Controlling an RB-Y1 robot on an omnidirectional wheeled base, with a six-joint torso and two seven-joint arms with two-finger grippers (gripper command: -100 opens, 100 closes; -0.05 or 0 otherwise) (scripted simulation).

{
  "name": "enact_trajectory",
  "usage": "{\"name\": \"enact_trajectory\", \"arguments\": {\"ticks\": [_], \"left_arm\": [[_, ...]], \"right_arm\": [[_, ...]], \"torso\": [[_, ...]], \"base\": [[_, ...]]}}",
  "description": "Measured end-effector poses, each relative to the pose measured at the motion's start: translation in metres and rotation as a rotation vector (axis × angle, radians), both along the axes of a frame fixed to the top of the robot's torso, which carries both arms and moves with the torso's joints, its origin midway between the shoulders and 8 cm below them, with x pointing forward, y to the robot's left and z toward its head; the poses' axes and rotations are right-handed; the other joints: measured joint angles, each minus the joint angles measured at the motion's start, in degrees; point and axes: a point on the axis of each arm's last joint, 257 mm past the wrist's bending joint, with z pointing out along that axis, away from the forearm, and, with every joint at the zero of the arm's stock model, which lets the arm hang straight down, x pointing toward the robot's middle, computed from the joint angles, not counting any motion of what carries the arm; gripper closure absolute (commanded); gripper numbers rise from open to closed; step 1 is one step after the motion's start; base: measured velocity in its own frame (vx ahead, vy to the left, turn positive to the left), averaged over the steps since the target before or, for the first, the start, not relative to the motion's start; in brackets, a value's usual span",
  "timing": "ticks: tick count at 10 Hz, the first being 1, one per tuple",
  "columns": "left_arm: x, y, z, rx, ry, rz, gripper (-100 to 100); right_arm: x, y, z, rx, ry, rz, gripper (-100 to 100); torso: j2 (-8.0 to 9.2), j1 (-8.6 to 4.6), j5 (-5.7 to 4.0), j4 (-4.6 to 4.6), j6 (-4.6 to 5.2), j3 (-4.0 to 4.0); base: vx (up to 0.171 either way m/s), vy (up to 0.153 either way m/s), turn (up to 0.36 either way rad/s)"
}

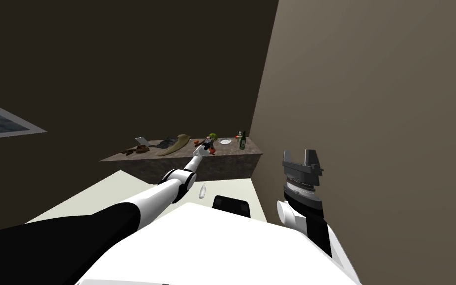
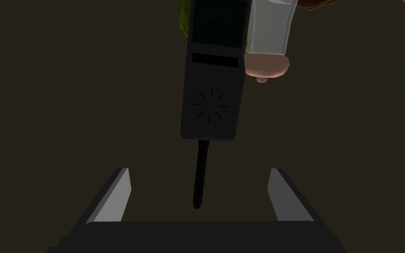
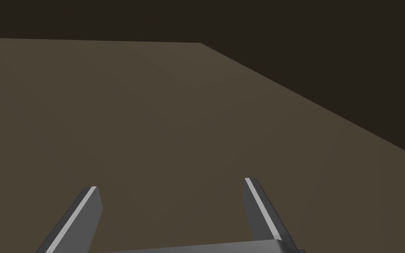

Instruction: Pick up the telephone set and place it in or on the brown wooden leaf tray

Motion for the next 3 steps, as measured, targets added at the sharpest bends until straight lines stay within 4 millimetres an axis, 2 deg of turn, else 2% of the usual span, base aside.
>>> {"name": "enact_trajectory", "arguments": {"ticks": [3], "left_arm": [[0.0,0.0,0.0,0.0,0.0,0.0,0]], "right_arm": [[0.0,0.0,0.0,0.0,0.0,0.0,0]], "torso": [[-0.03,-0.01,0.0,-0.01,0.0,-0.02]], "base": [[0.0,0.0,0.0]]}}
